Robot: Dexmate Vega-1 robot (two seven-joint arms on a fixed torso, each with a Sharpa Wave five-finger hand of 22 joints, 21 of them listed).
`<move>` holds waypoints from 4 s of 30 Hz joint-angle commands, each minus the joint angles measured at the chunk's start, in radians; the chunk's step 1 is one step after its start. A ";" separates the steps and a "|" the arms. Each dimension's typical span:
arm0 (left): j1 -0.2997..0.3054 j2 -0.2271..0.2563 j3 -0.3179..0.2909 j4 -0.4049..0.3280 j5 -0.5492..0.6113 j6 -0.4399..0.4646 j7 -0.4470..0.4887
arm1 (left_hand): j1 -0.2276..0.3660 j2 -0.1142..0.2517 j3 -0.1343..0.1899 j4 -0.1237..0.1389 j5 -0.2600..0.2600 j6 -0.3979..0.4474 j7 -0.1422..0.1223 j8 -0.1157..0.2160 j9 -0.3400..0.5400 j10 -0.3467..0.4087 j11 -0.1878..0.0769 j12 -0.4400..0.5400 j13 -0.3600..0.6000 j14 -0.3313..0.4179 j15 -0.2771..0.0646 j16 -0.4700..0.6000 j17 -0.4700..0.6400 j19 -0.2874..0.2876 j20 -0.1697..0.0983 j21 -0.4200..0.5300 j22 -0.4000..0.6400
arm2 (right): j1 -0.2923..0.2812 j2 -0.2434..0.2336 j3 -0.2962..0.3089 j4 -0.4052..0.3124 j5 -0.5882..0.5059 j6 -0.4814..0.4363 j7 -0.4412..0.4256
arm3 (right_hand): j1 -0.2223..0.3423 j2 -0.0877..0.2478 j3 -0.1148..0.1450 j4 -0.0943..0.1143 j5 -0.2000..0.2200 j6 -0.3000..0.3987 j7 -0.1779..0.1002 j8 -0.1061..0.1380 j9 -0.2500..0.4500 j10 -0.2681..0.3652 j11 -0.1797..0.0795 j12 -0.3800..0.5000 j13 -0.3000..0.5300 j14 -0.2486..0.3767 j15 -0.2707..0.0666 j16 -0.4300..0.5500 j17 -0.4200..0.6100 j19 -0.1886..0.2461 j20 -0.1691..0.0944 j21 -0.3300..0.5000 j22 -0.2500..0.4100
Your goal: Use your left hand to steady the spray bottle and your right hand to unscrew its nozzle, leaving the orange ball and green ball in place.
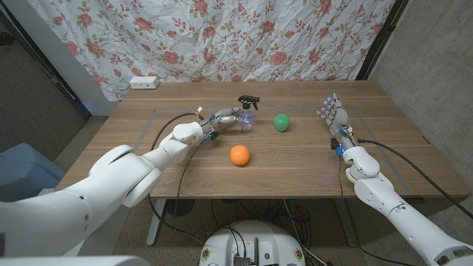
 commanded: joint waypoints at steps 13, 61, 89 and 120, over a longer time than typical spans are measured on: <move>-0.046 -0.060 0.028 0.073 0.001 0.085 0.056 | 0.106 0.017 -0.060 0.008 0.009 0.121 -0.015 0.089 0.031 0.143 -0.034 0.037 0.031 0.122 -0.098 0.014 0.009 0.074 -0.077 0.000 0.005 | -0.010 0.004 0.004 -0.011 -0.007 -0.004 -0.022 | 0.002 0.011 0.011 0.002 0.004 0.005 -0.001 0.005 -0.001 -0.001 -0.002 0.010 0.000 0.004 0.003 0.006 -0.002 0.005 0.005 0.007 0.003; 0.194 0.150 -0.060 -0.432 -0.018 0.070 0.176 | 0.167 0.135 -0.212 0.028 0.030 0.223 -0.069 0.273 0.135 0.349 -0.070 0.172 0.183 0.308 -0.176 0.118 0.098 0.179 -0.072 0.016 0.016 | 0.066 -0.073 -0.035 -0.074 -0.079 -0.089 0.014 | 0.008 0.011 0.024 -0.012 0.003 0.028 -0.003 0.011 0.000 0.004 -0.005 0.011 0.000 0.010 0.005 0.008 -0.014 0.015 0.009 0.008 0.003; 0.286 0.242 -0.059 -0.734 -0.026 0.270 0.209 | 0.164 0.160 -0.258 0.029 0.033 0.228 -0.052 0.312 0.153 0.348 -0.064 0.200 0.232 0.304 -0.169 0.133 0.130 0.181 -0.069 0.014 0.017 | 0.058 -0.232 -0.036 -0.255 -0.215 -0.186 0.015 | 0.038 -0.012 0.033 -0.050 -0.002 0.032 -0.021 0.010 0.002 0.003 -0.008 0.011 0.002 0.000 0.026 0.004 -0.026 0.000 0.015 0.003 0.003; 0.379 0.368 -0.084 -1.012 0.009 0.397 0.293 | 0.159 0.168 -0.286 0.027 0.035 0.223 -0.052 0.321 0.142 0.339 -0.065 0.202 0.253 0.292 -0.163 0.137 0.143 0.174 -0.064 0.012 0.018 | 0.003 -0.480 0.011 -0.568 -0.412 -0.412 0.030 | 0.135 -0.054 0.060 -0.142 -0.020 0.058 -0.030 0.022 0.008 -0.031 0.010 0.004 0.005 -0.029 0.064 -0.001 -0.041 -0.031 0.042 -0.001 0.002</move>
